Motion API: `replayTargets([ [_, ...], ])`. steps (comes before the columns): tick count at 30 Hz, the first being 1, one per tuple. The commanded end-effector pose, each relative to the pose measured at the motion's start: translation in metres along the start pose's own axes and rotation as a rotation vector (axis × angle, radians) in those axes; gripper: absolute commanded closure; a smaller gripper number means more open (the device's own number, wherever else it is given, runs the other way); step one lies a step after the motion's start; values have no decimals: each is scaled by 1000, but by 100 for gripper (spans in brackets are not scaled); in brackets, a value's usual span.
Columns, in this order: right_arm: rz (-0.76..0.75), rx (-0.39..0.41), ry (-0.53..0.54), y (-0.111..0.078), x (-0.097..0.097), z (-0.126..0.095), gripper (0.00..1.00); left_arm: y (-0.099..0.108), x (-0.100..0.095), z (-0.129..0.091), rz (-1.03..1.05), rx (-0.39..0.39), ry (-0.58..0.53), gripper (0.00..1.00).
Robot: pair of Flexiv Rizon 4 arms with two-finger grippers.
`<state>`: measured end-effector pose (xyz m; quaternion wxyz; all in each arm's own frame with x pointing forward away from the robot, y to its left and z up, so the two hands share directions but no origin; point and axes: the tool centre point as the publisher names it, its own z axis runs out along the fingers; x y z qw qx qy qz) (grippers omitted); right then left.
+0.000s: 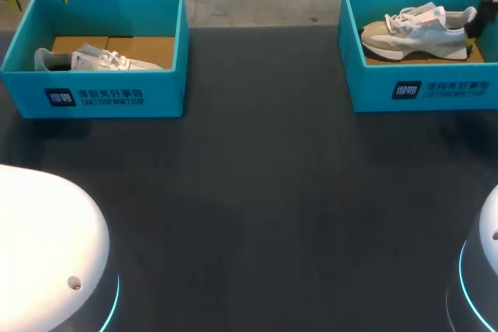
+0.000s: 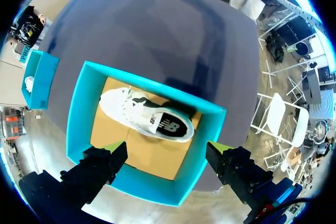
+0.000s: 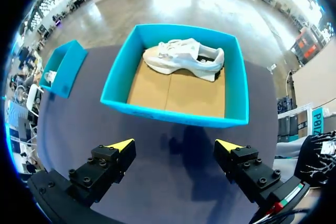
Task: Take the shoe out of the shoebox, open the shoe tongue, remove and reinsert the insole, then place the shoe into the shoebox
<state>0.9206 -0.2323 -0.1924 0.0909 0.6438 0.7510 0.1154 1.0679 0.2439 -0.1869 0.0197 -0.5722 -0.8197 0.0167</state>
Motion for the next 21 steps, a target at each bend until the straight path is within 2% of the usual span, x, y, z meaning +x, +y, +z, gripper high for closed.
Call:
replayTargets([
  [1,-19,116,15,44,-11,12,0,0,0,-1,1,0,3,0],
  [8,2,154,-18,80,-29,16,0,0,0,-1,1,0,3,0],
  [15,48,189,-49,118,-28,16,0,0,0,-1,1,0,3,0],
  [21,134,193,-69,144,-24,30,0,0,0,-1,1,0,3,0],
])
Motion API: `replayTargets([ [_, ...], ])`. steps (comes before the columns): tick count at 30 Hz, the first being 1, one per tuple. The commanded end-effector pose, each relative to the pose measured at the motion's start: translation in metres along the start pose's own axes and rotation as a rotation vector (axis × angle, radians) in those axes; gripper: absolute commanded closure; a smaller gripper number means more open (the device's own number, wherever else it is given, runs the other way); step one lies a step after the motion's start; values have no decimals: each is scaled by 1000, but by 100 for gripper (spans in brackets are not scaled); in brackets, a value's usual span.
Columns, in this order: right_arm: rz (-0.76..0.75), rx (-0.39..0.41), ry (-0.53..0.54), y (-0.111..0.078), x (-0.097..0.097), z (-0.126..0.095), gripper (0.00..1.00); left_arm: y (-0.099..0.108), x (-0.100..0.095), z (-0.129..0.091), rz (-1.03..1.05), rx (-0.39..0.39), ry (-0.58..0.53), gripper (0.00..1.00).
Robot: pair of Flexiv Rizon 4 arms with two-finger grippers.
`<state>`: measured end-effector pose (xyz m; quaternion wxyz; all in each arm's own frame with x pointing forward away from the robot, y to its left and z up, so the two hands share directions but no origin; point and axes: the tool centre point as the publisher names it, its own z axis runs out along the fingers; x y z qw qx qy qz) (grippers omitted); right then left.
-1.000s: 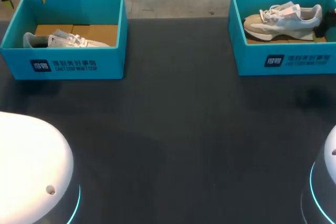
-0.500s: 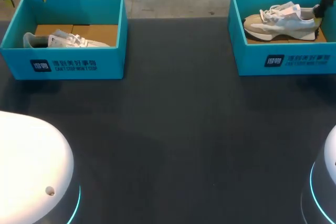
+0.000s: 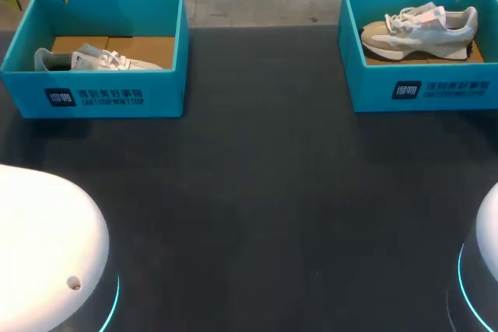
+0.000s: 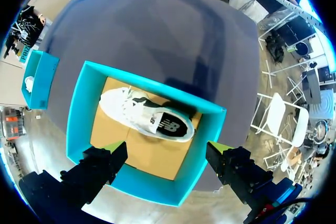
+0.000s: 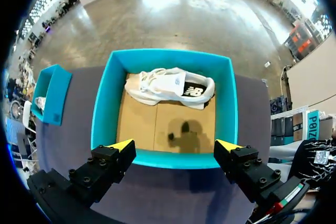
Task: Take the shoe out of the shoebox, open the shoe tongue, remove and reinsert the insole, then place the shoe into the shoebox
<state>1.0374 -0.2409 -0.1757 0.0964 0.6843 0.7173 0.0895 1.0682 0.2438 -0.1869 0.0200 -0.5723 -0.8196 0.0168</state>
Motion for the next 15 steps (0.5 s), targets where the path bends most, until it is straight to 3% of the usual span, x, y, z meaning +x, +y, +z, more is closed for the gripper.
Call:
replayTargets([
  [1,63,162,-27,33,5,15,0,0,1,-1,1,0,2,0],
  [7,128,168,-43,49,6,25,0,0,1,-1,1,0,2,0],
  [15,129,197,-57,56,-13,39,0,0,1,-1,1,0,2,0],
])
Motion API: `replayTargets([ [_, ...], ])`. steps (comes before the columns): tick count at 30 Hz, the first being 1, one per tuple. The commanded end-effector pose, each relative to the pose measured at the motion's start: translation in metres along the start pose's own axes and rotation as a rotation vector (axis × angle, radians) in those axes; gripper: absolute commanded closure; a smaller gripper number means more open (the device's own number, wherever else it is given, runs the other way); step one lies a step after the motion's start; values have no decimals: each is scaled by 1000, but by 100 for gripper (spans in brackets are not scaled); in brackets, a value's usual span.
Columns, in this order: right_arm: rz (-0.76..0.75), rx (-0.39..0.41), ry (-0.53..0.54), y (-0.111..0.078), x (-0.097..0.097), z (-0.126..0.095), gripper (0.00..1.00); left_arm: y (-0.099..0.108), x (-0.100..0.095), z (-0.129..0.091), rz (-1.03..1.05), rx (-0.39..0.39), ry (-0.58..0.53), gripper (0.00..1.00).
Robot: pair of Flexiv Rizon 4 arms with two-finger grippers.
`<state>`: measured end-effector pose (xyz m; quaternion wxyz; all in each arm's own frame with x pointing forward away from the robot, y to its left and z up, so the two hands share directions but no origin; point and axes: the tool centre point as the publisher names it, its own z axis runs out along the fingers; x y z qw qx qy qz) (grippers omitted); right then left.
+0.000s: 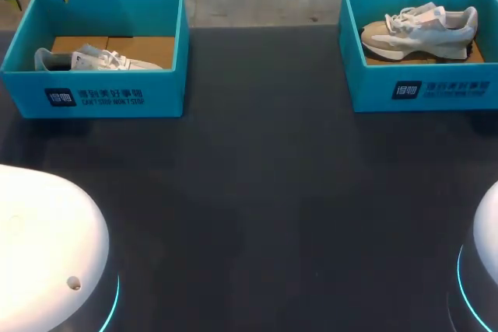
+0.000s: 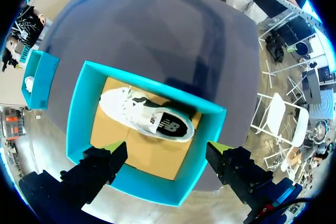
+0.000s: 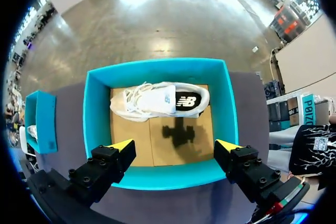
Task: Take the shoe out of the shoebox, open the shoe tongue, remove and reinsert the insole, then place the shoe into the shoebox
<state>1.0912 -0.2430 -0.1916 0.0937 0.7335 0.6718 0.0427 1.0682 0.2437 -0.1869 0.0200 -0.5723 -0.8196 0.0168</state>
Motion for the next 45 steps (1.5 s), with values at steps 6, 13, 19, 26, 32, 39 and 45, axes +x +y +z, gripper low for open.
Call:
replayTargets([
  [6,-10,139,7,14,-27,26,0,0,1,-1,1,0,2,0],
  [13,-24,122,15,20,-39,37,0,0,1,-1,1,0,2,0],
  [19,-24,122,15,20,-39,37,0,0,1,-1,1,0,2,0],
  [26,-24,122,15,20,-39,37,0,0,1,-1,1,0,2,0],
  [32,-5,118,16,28,-49,44,0,0,1,-1,1,0,2,0],
  [39,-36,116,-19,38,-63,61,0,0,1,-1,1,0,2,0],
  [45,-45,122,-9,43,-68,78,0,0,1,-1,1,0,2,0],
])
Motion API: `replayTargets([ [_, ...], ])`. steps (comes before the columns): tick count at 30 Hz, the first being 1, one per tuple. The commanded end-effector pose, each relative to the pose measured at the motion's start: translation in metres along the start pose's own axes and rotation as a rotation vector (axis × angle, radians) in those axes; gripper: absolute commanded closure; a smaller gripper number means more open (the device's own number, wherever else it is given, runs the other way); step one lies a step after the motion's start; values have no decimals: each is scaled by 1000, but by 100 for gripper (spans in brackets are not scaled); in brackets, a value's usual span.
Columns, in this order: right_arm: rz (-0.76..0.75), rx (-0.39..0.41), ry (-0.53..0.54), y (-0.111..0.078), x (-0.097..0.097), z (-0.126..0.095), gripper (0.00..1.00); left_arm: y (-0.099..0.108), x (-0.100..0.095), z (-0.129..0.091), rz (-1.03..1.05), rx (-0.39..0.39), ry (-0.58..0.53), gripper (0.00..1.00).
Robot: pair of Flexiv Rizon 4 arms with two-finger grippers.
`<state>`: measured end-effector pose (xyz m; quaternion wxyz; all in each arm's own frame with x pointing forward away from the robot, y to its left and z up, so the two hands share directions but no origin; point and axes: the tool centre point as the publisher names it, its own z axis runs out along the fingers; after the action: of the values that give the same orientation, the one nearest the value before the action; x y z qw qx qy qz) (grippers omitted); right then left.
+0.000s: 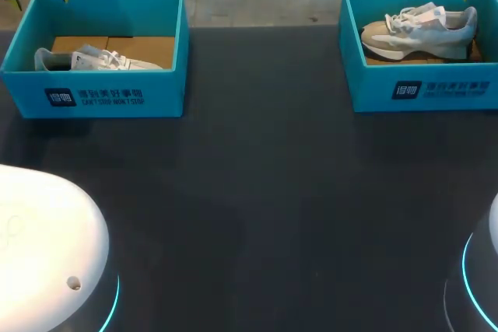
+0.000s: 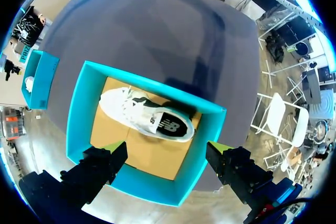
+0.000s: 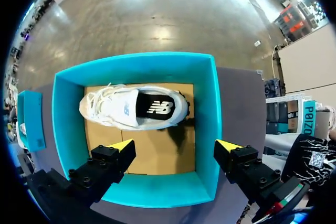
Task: Take the shoe out of the shoebox, open the shoe tongue, remove and reinsert the insole, then place the shoe into the shoebox
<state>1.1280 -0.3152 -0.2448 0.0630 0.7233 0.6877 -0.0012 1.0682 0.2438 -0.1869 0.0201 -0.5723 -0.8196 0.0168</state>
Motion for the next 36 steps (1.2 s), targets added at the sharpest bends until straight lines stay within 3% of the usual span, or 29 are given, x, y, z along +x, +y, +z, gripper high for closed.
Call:
replayTargets([
  [1,-4,19,12,13,-4,14,0,0,1,-1,1,0,2,0],
  [3,-6,22,13,15,-6,19,0,0,1,-1,1,0,2,0],
  [4,-7,23,14,16,-6,21,9,0,1,-1,1,0,2,0],
  [6,-9,25,14,18,-7,25,15,0,1,-1,1,0,2,0],
  [8,-1,20,2,20,-7,27,29,0,1,-1,1,0,2,0],
  [12,18,14,0,25,-5,36,35,0,1,-1,1,0,2,0],
  [14,34,12,8,28,-5,42,41,0,1,-1,1,0,2,0],
  [15,42,14,15,29,-5,45,49,0,1,-1,1,0,2,0],
  [22,77,12,21,31,-7,57,48,0,1,-1,1,0,2,0],
  [26,80,15,17,33,-9,64,39,0,1,-1,1,0,2,0],
  [30,90,15,15,35,-11,70,47,0,1,-1,1,0,2,0],
  [34,93,22,17,37,-10,77,49,0,1,-1,1,0,2,0],
  [36,94,26,15,38,-10,81,45,0,1,-1,1,0,2,0],
])
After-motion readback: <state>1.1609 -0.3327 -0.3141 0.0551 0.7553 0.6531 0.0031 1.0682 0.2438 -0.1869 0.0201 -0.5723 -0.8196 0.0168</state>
